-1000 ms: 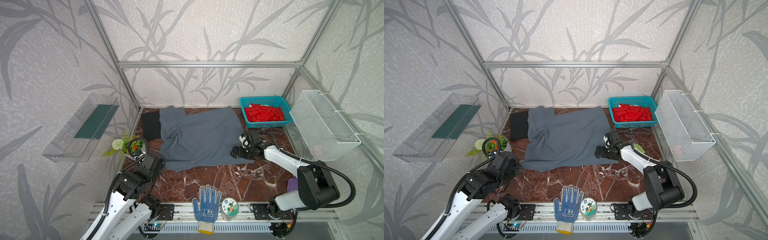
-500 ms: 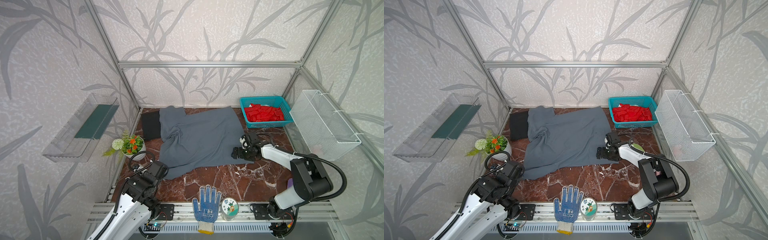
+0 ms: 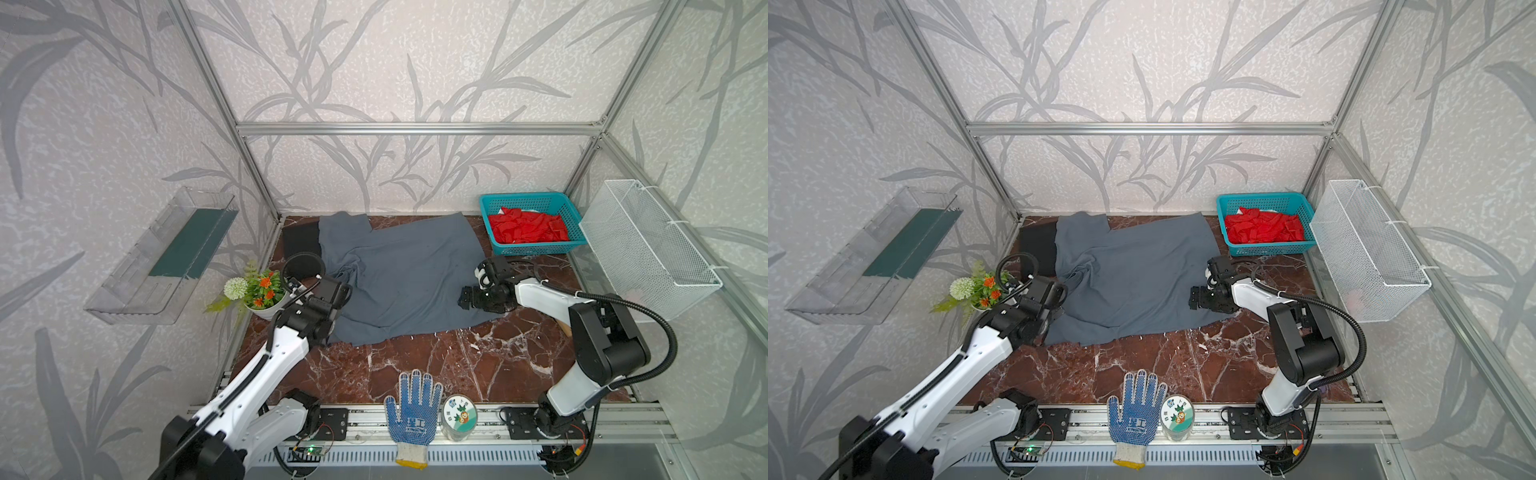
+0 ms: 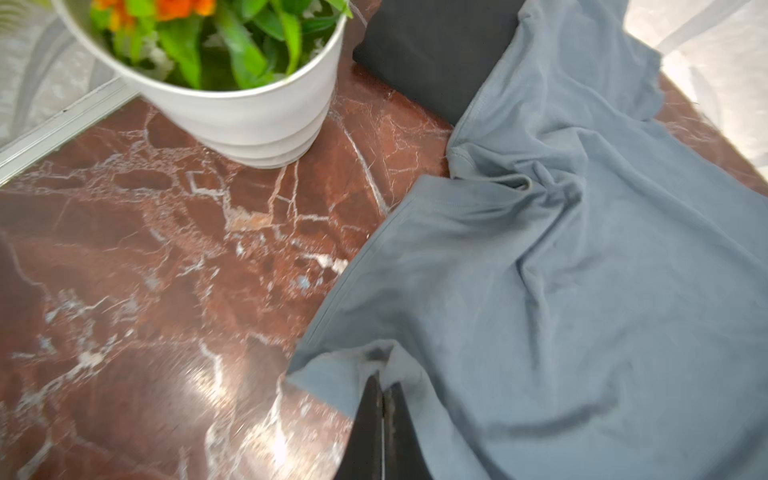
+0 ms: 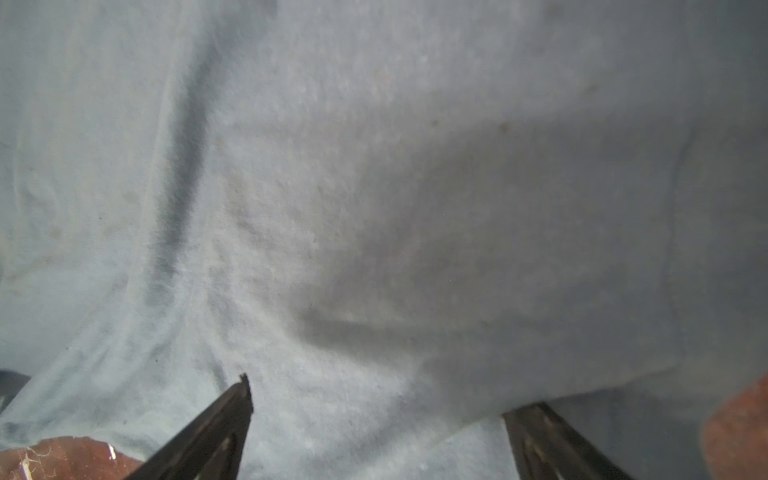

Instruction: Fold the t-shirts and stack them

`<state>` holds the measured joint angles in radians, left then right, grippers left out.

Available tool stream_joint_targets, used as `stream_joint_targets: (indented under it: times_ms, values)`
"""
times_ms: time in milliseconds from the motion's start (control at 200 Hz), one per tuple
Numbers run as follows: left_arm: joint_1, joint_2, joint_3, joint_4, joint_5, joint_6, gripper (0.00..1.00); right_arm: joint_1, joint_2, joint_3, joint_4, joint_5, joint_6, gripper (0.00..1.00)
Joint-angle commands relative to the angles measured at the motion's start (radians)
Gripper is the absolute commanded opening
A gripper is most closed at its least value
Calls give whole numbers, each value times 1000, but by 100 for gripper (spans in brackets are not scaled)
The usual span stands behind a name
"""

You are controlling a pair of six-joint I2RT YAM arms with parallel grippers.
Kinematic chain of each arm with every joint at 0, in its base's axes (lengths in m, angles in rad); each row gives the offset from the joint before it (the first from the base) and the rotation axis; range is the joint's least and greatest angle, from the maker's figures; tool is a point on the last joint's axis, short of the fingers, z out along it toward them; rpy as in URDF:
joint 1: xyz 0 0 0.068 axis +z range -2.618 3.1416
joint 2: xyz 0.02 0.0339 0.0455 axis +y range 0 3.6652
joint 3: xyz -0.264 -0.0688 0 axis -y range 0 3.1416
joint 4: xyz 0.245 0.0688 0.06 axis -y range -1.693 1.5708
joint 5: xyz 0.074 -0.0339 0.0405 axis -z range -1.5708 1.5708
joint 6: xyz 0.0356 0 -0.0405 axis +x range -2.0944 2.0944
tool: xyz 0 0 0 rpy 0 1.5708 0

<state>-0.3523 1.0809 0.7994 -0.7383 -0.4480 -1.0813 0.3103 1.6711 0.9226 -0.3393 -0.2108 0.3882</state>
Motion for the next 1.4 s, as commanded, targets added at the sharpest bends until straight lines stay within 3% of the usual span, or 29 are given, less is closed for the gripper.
stream_joint_targets:
  times_ms: [0, 60, 225, 385, 545, 680, 995, 1225, 1395]
  values:
    - [56, 123, 47, 81, -35, 56, 0, -3, 30, 15, -24, -21, -8, 95]
    - [67, 186, 83, 90, -50, 93, 2, -3, 29, 14, -28, -24, -8, 95]
    - [69, 231, 121, 21, -21, 145, 45, -6, -9, -12, -42, 12, -12, 95]
    - [19, 194, 95, -88, 173, 226, 60, -11, -16, -15, -62, 11, -11, 95]
    - [-179, 197, 38, -164, 307, 159, 57, -11, -21, -15, -61, 5, -15, 95]
    - [-250, 205, -49, -95, 385, 98, 46, -10, -24, -14, -61, -7, -14, 95]
    - [-255, 347, -26, -4, 335, 145, 41, -11, -48, -27, -69, -10, -12, 95]
    - [-234, 366, -38, 30, 287, 143, 40, -11, -50, -34, -65, -13, -11, 95]
    - [-191, 389, -62, 82, 336, 163, 36, -10, -34, -21, -73, -21, -12, 95]
